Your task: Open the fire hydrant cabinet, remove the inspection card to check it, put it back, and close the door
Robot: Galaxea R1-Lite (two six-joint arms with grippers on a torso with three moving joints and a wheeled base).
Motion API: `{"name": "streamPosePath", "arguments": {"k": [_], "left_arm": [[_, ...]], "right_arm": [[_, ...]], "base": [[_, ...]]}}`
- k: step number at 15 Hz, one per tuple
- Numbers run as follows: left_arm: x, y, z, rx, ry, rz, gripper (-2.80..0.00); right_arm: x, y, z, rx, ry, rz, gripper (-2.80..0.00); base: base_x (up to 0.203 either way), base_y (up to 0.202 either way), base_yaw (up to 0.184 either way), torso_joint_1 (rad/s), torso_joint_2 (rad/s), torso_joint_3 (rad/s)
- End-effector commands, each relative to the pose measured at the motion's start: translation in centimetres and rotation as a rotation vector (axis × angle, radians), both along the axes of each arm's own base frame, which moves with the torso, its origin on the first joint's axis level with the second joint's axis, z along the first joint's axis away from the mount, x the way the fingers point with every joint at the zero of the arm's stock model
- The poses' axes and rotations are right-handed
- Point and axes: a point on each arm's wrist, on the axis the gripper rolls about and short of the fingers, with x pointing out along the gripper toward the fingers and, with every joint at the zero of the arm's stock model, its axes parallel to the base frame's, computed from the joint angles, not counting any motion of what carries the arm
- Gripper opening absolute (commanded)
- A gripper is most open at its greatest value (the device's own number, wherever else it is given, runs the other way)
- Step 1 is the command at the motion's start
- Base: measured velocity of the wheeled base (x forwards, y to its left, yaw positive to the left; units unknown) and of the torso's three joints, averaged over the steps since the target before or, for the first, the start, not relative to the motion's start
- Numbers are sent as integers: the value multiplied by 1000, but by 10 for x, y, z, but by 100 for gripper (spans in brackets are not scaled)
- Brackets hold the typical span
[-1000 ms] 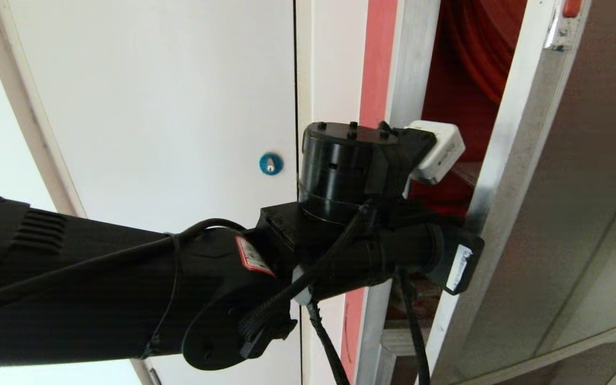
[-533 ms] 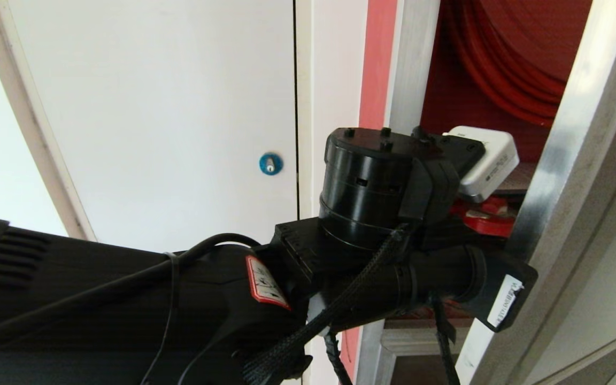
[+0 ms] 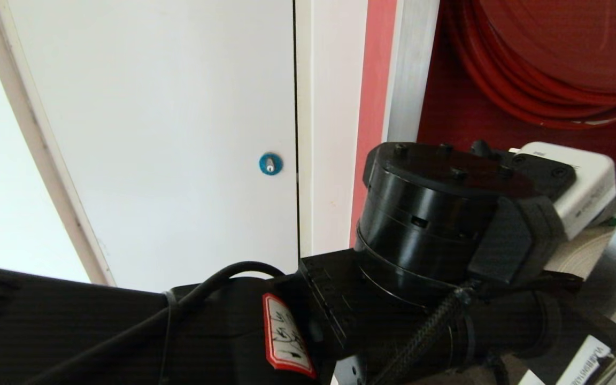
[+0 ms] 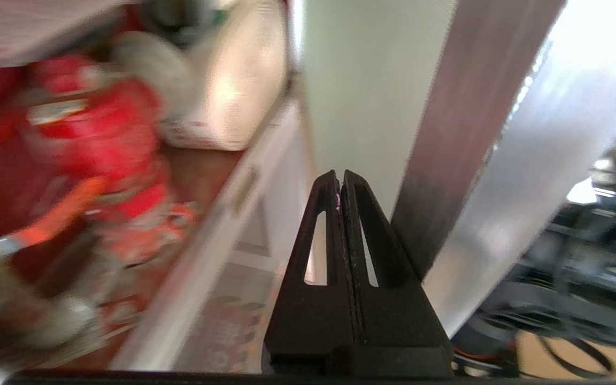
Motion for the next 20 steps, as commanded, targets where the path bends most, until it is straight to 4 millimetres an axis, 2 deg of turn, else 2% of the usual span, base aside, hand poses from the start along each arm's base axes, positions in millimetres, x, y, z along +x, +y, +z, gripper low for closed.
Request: {"name": "streamPosePath", "arguments": {"k": [1,9,20], "left_arm": [[-12,-3,3,-9,-2,-31,-280],[-43,-9,5,-14,-5,-114,-280],[-50,-14,3,-10,-4,-137,-280]], "right_arm": [[0,0,0,1,-1,-1,-280],[0,0,0,1,-2,-1,-280],[0,0,0,-1,0,-1,-280]], "base": [[0,0,0,0,0,0],[0,0,0,0,0,0],[0,0,0,0,0,0]]}}
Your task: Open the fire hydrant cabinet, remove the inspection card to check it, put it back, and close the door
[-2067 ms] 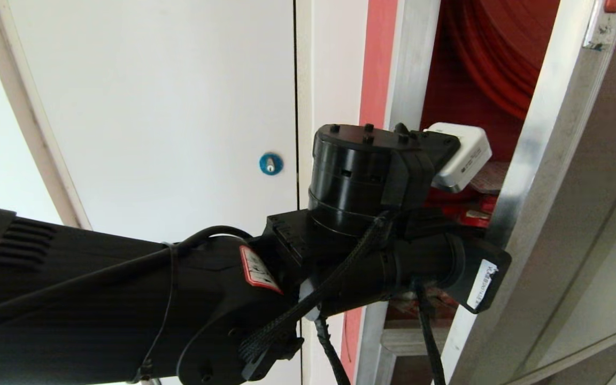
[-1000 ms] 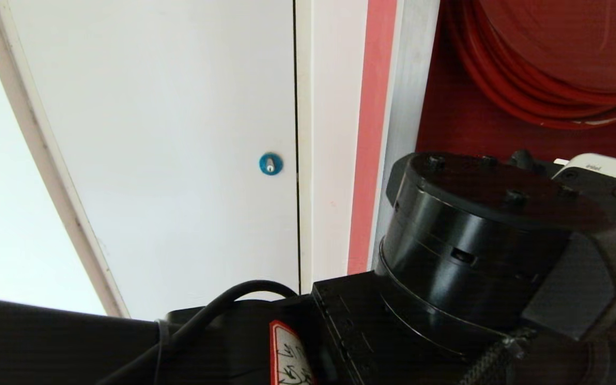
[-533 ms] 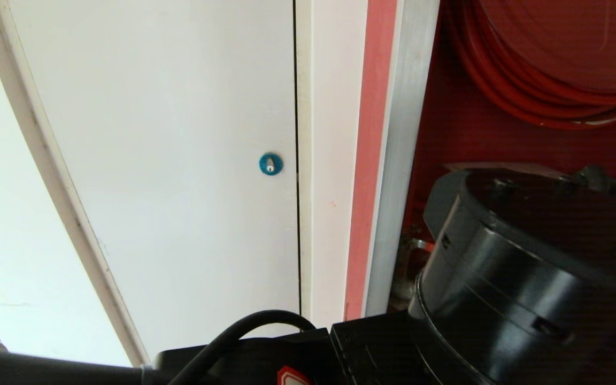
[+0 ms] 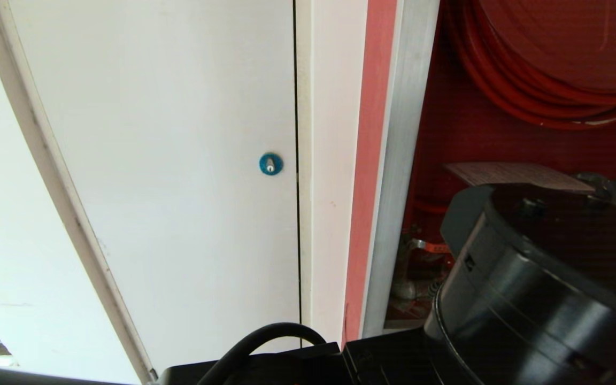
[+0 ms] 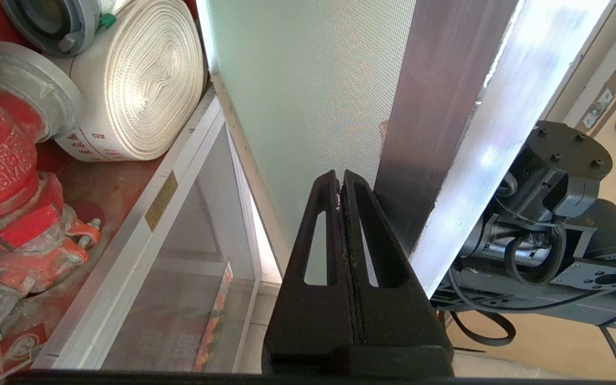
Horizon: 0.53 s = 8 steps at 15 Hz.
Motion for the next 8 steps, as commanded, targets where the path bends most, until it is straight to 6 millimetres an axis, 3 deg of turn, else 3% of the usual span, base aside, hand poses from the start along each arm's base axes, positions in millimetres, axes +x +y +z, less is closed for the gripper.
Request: {"name": "streamPosePath", "arguments": {"k": [1,4,8], "left_arm": [[0,-1,-1,0,1,-1,-280],[3,0,-4,10,4,12,-280],[37,13,-3,14,5,141,-280]], "right_arm": [[0,0,0,0,-1,-1,-280],[0,0,0,1,-1,-1,-280],[0,0,0,0,-1,0,-280]], "base": [[0,0,0,0,0,0],[0,0,0,0,0,0],[0,0,0,0,0,0]]}}
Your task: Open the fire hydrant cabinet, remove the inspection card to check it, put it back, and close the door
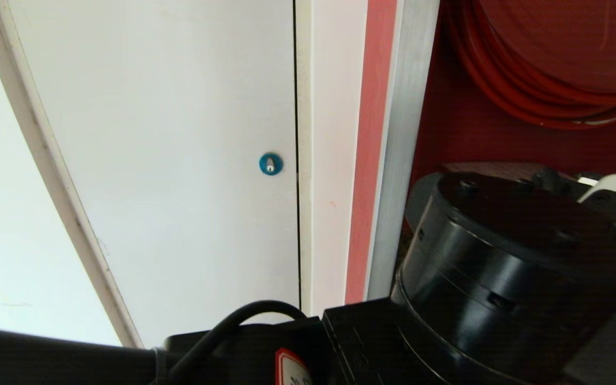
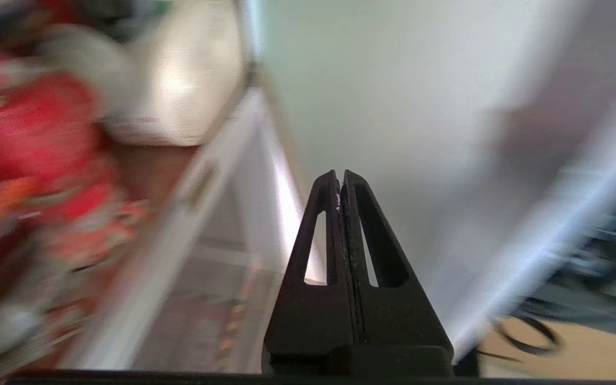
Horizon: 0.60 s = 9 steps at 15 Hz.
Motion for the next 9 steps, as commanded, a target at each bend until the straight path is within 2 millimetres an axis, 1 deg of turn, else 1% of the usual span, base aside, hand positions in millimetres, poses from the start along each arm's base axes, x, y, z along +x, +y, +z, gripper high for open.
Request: {"name": "streamPosePath", "arguments": {"k": [1,3,5,6,9], "left_arm": [[26,12,-1,5,3,81,-280],[52,33,-9,36,16,168,-280],[70,60,-14,60,29,249,-280],[75,77,-17,77,39,289,-280],[90,144,-19,90,54,456,-280]], "right_arm": [[0,0,0,-1,0,-1,-280],[0,0,0,-1,0,0,-280],[0,0,0,0,-1,-1,-280],[0,0,0,-1,-1,-1,-280],[0,0,0,0,-1,-1,-280]], "base": [[0,0,0,0,0,0],[0,0,0,0,0,0],[0,0,0,0,0,0],[0,0,0,0,0,0],[0,0,0,0,0,0]]}}
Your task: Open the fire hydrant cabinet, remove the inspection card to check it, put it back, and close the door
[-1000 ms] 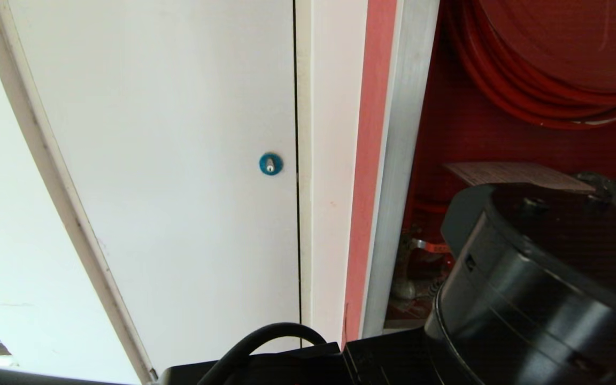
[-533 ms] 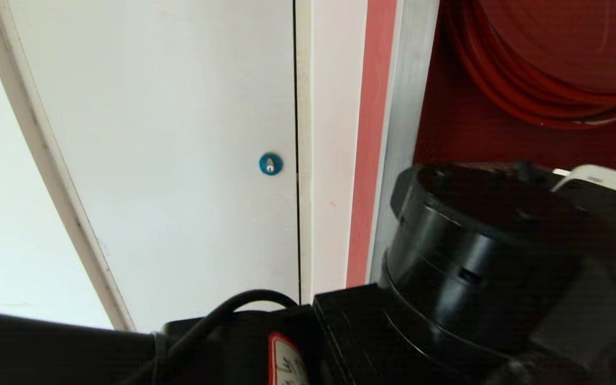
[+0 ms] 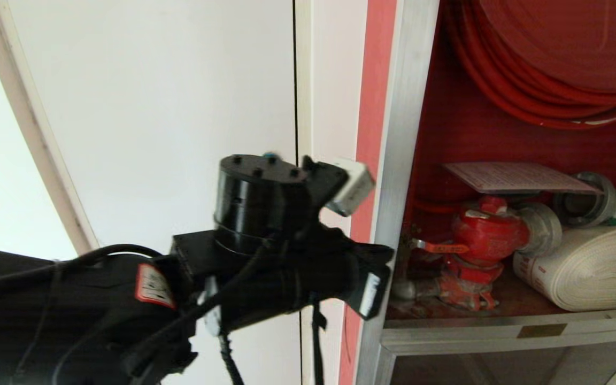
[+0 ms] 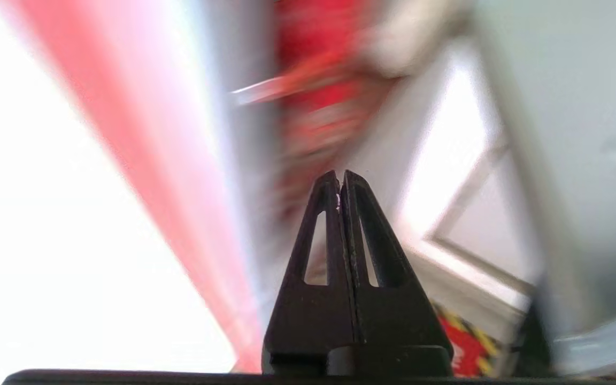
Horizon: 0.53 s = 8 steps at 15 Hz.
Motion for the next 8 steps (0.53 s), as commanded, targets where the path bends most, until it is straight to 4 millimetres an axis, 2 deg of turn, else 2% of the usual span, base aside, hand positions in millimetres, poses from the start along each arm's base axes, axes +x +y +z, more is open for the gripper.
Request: {"name": "streamPosePath", "arguments": {"k": [1,5,8], "left_arm": [[1,60,14,-32,-28,137,-280],[-12,139,20,-56,-76,355,-280],[-34,182,21,-63,-139,493,-280]], "right_arm": [[0,0,0,0,0,-1,-280],[0,0,0,0,-1,-1,-280],[0,0,0,0,1,1,-280]], "base": [[0,0,0,0,0,0],[0,0,0,0,0,0],[0,0,0,0,0,0]]}}
